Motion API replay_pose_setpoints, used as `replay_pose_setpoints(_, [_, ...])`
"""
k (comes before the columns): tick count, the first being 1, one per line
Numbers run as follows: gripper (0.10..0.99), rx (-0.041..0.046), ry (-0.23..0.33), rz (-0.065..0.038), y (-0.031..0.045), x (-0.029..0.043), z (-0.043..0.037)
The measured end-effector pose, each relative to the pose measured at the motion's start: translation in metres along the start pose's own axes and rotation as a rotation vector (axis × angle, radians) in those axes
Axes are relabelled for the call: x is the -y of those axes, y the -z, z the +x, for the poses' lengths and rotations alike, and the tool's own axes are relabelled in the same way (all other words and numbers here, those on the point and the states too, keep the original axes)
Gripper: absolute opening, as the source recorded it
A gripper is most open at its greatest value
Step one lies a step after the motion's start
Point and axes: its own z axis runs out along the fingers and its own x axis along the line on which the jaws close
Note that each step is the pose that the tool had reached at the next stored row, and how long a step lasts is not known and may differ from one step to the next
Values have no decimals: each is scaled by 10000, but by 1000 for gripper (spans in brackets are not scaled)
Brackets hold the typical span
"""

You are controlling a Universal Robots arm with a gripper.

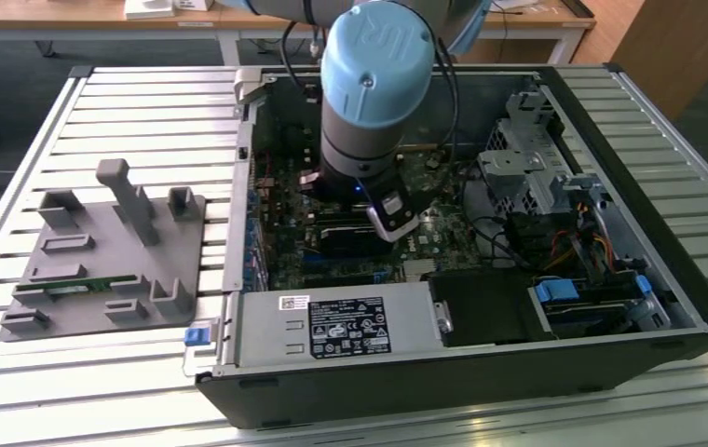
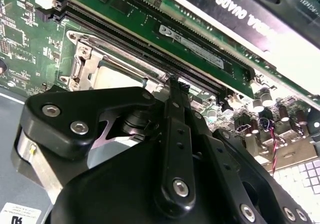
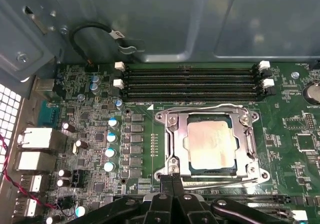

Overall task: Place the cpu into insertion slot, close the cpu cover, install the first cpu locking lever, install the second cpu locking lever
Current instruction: 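Install the second cpu locking lever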

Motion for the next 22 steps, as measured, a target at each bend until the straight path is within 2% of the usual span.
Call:
replay_pose_setpoints(13, [106,-4,0,-62,-68,31,37])
replay_pose_setpoints(22, [106,-5,0,-137,-83,33,43])
